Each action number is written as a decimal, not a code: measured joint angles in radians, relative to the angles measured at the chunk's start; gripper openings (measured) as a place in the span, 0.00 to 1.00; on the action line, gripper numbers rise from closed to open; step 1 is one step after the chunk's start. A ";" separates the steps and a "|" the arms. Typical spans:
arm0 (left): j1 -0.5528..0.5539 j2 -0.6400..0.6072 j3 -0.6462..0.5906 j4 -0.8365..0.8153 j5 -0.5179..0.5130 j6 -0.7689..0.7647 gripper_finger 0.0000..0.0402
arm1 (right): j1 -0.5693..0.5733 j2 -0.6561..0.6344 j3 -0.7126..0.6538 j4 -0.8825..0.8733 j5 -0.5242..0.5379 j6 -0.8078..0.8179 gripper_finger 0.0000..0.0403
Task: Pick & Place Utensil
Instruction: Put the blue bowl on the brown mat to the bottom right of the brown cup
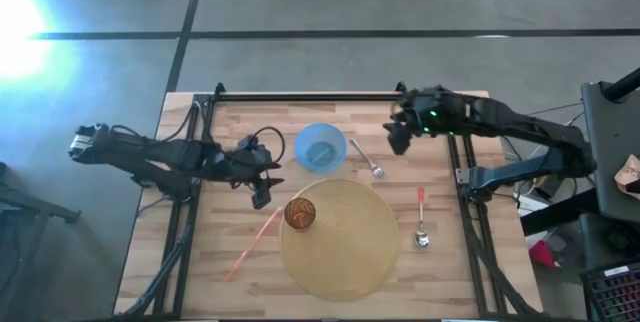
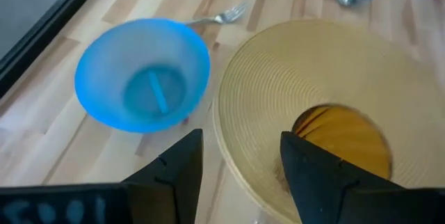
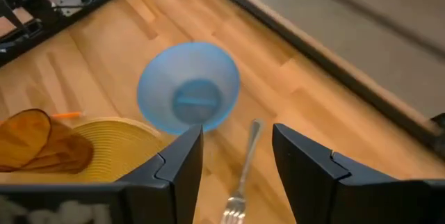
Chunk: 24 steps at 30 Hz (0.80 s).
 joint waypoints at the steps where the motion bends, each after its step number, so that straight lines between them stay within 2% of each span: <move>1: 0.000 -0.003 -0.015 0.007 0.000 0.000 0.46 | -0.015 0.024 0.009 -0.001 -0.026 0.014 0.43; 8: 0.000 -0.015 -0.077 0.085 -0.012 0.016 0.46 | -0.081 0.190 0.076 -0.003 -0.057 0.026 0.43; 15: 0.000 -0.021 -0.083 0.084 -0.012 0.025 0.46 | -0.086 0.353 0.127 -0.002 -0.103 -0.023 0.42; 24: 0.000 -0.022 -0.083 0.081 -0.012 0.025 0.45 | -0.086 0.539 0.173 0.019 -0.101 -0.062 0.42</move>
